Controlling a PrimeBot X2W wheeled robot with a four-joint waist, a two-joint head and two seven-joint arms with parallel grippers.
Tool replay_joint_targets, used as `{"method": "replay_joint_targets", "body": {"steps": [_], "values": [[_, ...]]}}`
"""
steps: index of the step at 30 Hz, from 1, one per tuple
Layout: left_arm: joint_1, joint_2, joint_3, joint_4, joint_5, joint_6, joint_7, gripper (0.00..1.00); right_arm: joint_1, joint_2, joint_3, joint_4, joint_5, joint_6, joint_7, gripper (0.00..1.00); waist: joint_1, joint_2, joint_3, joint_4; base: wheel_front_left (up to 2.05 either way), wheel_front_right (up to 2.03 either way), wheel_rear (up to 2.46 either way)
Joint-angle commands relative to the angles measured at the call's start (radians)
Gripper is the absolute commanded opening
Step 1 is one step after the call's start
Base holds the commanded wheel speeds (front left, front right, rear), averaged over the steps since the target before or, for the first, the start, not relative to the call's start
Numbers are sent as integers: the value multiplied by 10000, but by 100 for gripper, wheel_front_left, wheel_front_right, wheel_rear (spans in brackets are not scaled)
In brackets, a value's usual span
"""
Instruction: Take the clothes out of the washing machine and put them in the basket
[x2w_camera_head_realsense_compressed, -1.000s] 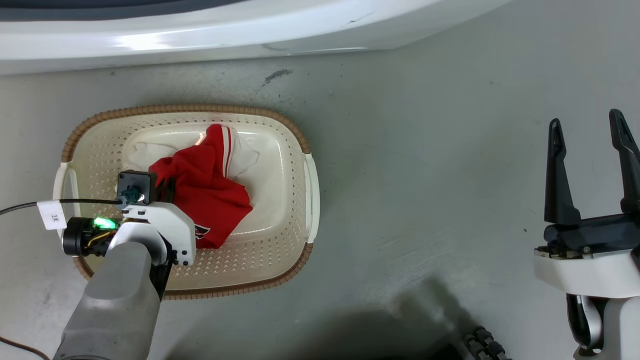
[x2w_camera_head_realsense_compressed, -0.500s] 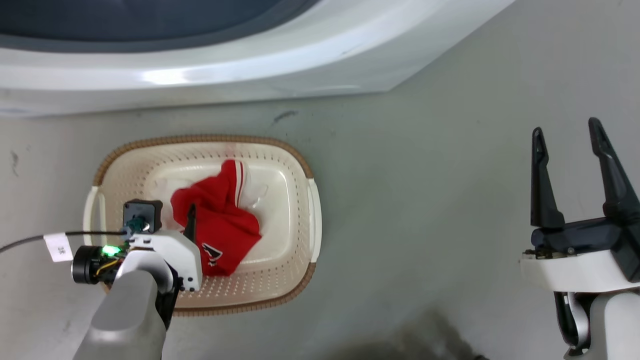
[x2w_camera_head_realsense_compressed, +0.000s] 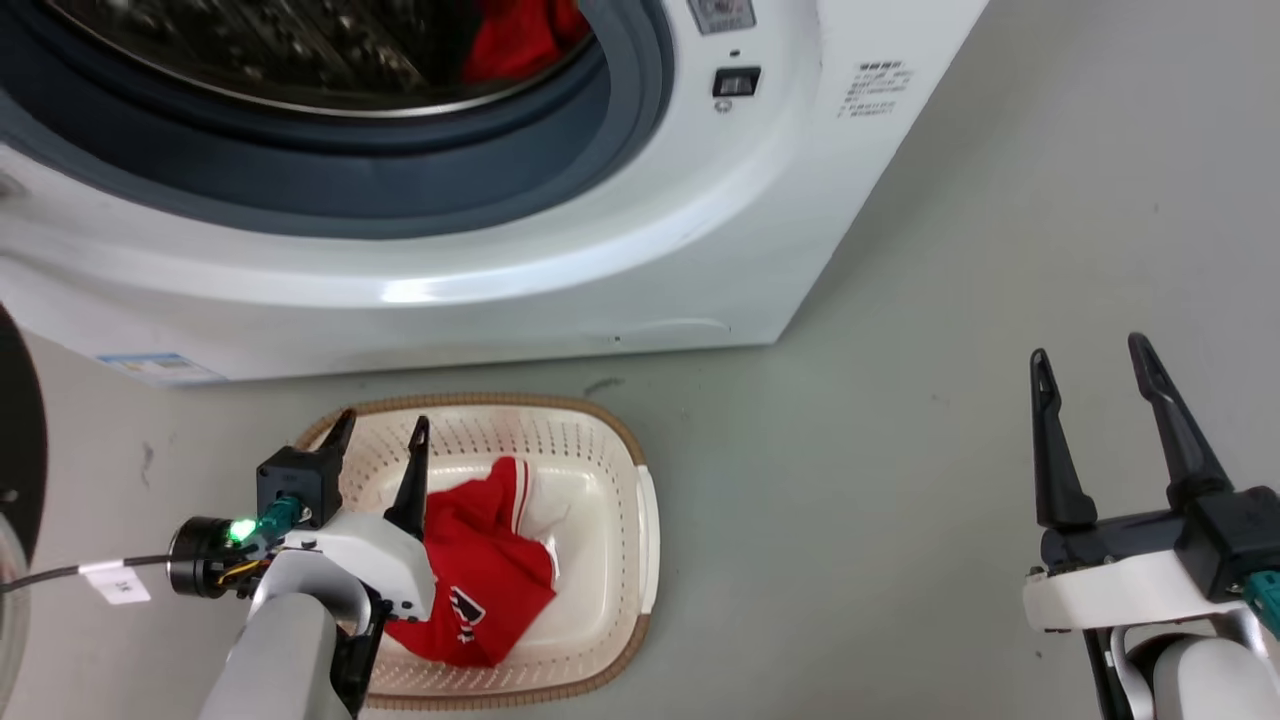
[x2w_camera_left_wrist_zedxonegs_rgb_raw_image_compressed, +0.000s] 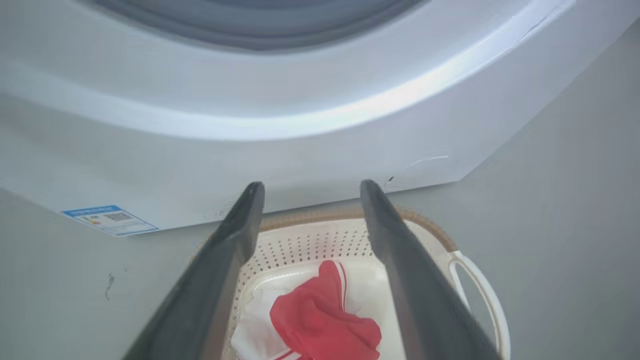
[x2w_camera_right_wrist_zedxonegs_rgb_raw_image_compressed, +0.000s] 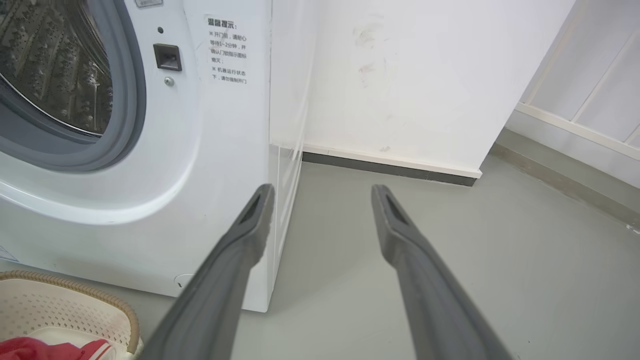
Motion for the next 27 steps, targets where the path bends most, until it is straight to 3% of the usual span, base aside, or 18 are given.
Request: {"method": "replay_joint_targets", "body": {"steps": [1, 15, 27], "values": [[349, -98, 78, -341, 41, -19, -23, 100, 221, 8, -26, 98, -17, -10, -22, 100, 2, -1, -578, 62, 0, 0, 0], [622, 308, 368, -2382, 208, -192, -24, 100, 625, 9, 94, 343, 261, -10, -21, 100, 2, -1, -1399, -592, 0, 0, 0], [-3284, 2483, 157, -2239, -520, -402, 3219, 100, 40, 9, 271, 228, 1130, -10, -22, 100, 2, -1, 661, -2489, 0, 0, 0]]}}
